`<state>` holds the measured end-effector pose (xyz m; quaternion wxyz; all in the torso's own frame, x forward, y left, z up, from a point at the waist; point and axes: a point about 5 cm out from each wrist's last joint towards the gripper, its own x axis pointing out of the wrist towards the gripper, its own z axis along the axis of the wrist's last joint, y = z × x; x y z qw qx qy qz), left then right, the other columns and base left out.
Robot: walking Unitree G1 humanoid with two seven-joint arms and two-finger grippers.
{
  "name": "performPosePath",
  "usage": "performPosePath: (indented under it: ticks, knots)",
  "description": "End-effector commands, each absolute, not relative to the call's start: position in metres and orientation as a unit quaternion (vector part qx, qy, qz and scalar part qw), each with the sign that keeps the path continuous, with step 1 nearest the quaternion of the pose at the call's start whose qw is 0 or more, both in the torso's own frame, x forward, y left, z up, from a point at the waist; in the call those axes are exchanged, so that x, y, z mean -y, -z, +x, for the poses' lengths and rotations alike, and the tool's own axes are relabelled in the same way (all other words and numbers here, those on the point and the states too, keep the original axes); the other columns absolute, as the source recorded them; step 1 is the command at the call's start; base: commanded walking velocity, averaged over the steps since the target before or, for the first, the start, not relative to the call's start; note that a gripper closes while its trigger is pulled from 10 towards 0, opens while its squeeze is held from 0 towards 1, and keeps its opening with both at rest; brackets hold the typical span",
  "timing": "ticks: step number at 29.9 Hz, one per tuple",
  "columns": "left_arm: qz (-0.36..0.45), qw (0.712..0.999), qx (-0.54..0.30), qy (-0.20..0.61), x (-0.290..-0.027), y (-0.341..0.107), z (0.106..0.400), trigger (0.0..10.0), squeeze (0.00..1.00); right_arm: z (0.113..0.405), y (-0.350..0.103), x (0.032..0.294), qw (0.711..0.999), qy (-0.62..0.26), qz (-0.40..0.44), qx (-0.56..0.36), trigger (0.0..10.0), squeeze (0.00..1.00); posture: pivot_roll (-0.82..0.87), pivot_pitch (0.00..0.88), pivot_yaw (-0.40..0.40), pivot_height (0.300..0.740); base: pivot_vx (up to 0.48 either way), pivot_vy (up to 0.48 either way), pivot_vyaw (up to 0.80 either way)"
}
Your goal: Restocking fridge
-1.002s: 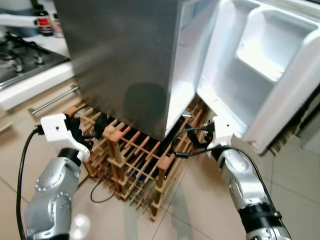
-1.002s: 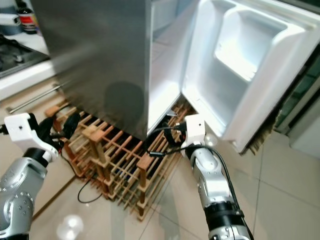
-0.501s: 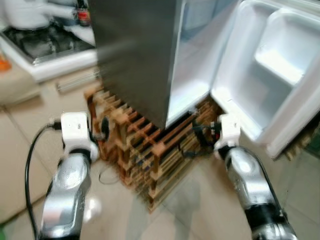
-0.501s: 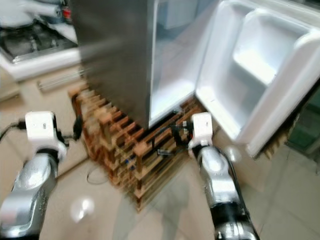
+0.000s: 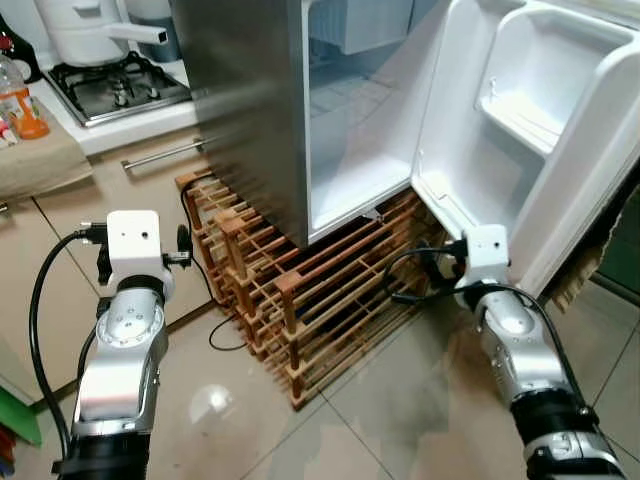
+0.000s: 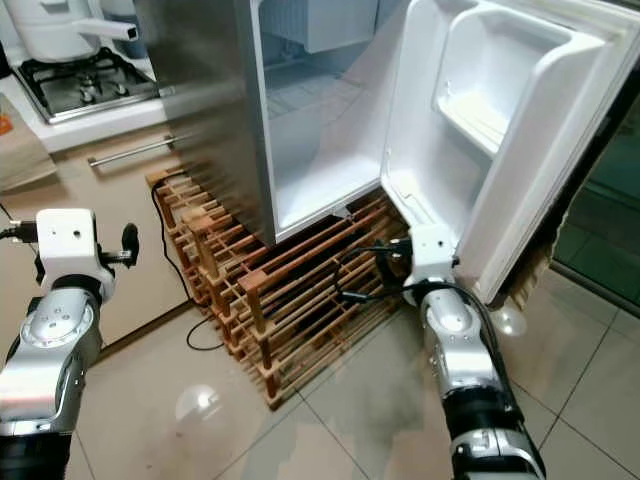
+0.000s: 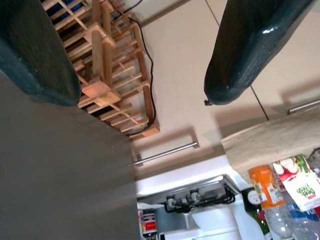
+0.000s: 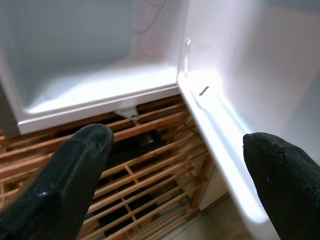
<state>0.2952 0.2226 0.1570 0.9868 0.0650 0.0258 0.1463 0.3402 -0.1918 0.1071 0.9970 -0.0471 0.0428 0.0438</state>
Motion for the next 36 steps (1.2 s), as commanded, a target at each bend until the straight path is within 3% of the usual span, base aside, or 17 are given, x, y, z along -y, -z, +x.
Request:
performPosePath:
  ticks: [1, 8, 13, 17, 21, 24, 27, 30, 36]
  knots:
    - [0.054, 0.987, -0.028, -0.147, -0.221, -0.155, 0.296, 10.0, 0.00, 0.343, -0.113, 0.192, 0.997, -0.045, -0.053, -0.029, 10.0, 0.00, -0.06, 0.000, 0.019, 0.728, 0.300, -0.371, 0.51]
    - [0.050, 0.987, -0.030, -0.152, -0.217, -0.152, 0.298, 10.0, 0.00, 0.348, -0.113, 0.194, 0.996, -0.041, -0.065, -0.035, 10.0, 0.00, -0.07, 0.000, 0.021, 0.732, 0.311, -0.362, 0.41]
    - [0.054, 0.985, -0.029, -0.162, -0.218, -0.152, 0.299, 10.0, 0.00, 0.351, -0.117, 0.193, 0.997, -0.050, -0.056, -0.026, 10.0, 0.00, -0.07, 0.000, 0.027, 0.732, 0.063, 0.000, 0.00]
    - [0.051, 0.984, -0.028, -0.168, -0.222, -0.152, 0.299, 10.0, 0.00, 0.354, -0.119, 0.208, 0.997, -0.019, -0.072, -0.028, 10.0, 0.00, -0.07, 0.000, 0.035, 0.732, 0.000, 0.000, 0.00]
    - [0.044, 0.985, -0.025, -0.166, -0.224, -0.153, 0.301, 10.0, 0.00, 0.353, -0.126, 0.241, 0.988, 0.066, -0.136, -0.026, 10.0, 0.00, -0.06, 0.000, 0.041, 0.732, 0.000, 0.000, 0.00]
    - [0.041, 0.985, -0.025, -0.165, -0.225, -0.153, 0.302, 10.0, 0.00, 0.353, -0.132, 0.247, 0.986, 0.089, -0.143, -0.012, 10.0, 0.00, -0.06, 0.000, 0.043, 0.732, 0.000, 0.000, 0.00]
    - [0.039, 0.985, -0.026, -0.166, -0.226, -0.153, 0.302, 10.0, 0.00, 0.353, -0.132, 0.239, 0.990, 0.068, -0.124, -0.006, 10.0, 0.00, -0.06, 0.000, 0.044, 0.732, 0.000, 0.000, 0.00]
    - [0.035, 0.985, -0.026, -0.164, -0.226, -0.153, 0.304, 10.0, 0.00, 0.351, -0.127, 0.206, 0.999, -0.007, -0.044, 0.011, 10.0, 0.00, -0.07, 0.000, 0.044, 0.732, 0.000, 0.000, 0.00]
    - [0.034, 0.990, -0.028, -0.137, -0.220, -0.150, 0.307, 10.0, 0.00, 0.342, -0.122, 0.171, 0.997, -0.075, 0.016, 0.015, 10.0, 0.00, -0.07, 0.000, 0.041, 0.732, 0.000, 0.000, 0.00]
